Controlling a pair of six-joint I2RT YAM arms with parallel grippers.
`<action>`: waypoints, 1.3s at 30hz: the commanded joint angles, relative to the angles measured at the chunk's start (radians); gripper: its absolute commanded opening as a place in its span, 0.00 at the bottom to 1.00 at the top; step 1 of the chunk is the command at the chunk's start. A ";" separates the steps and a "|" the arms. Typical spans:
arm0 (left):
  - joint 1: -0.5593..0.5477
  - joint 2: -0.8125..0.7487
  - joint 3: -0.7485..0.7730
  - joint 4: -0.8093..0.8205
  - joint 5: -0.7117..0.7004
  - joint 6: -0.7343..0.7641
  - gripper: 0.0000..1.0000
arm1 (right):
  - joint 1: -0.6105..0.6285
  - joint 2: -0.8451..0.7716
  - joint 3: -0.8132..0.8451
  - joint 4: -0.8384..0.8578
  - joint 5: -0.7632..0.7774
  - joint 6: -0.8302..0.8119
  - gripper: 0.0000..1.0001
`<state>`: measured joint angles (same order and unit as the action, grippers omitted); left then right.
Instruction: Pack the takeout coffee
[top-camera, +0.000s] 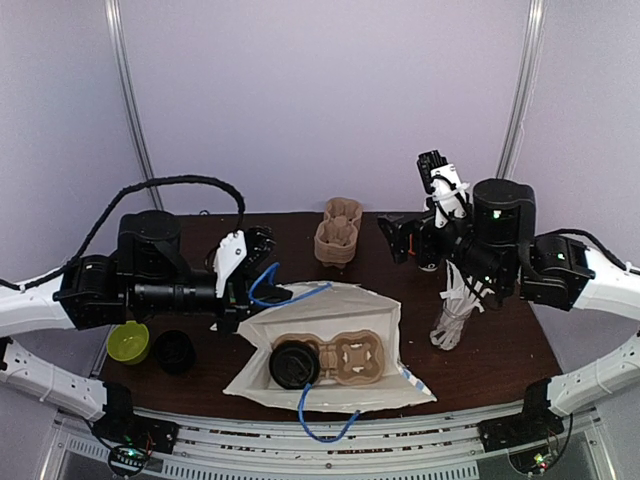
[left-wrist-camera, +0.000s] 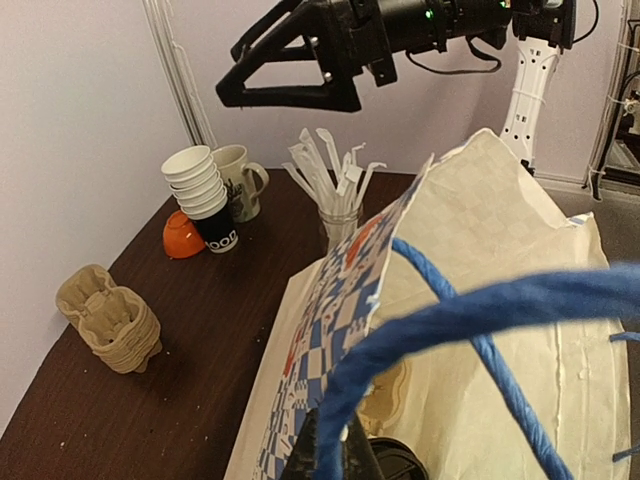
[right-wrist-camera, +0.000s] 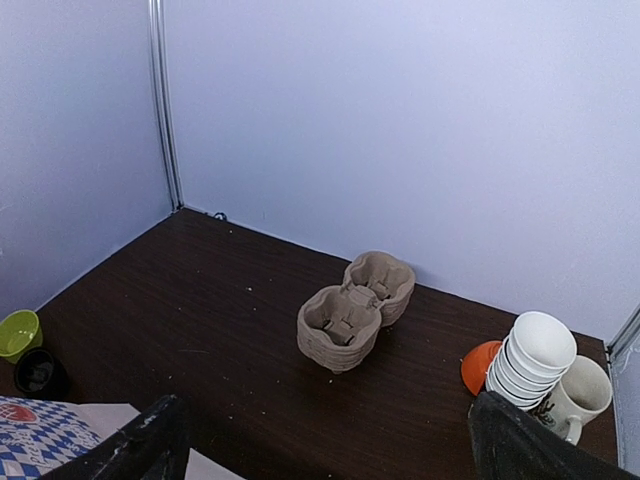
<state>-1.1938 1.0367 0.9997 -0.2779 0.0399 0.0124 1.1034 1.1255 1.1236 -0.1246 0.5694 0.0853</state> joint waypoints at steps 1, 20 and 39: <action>-0.021 -0.047 -0.009 0.083 -0.018 0.025 0.00 | -0.008 -0.057 -0.023 0.072 0.058 -0.005 1.00; -0.092 -0.090 0.010 0.100 -0.046 0.059 0.00 | -0.013 -0.038 -0.049 0.074 0.056 0.007 1.00; 0.192 0.104 0.114 -0.109 -0.081 -0.220 0.00 | -0.035 -0.013 -0.050 0.026 0.039 0.089 1.00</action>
<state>-1.1137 1.1141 1.0836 -0.3744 -0.1097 -0.1234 1.0771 1.1259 1.0798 -0.0879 0.5980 0.1455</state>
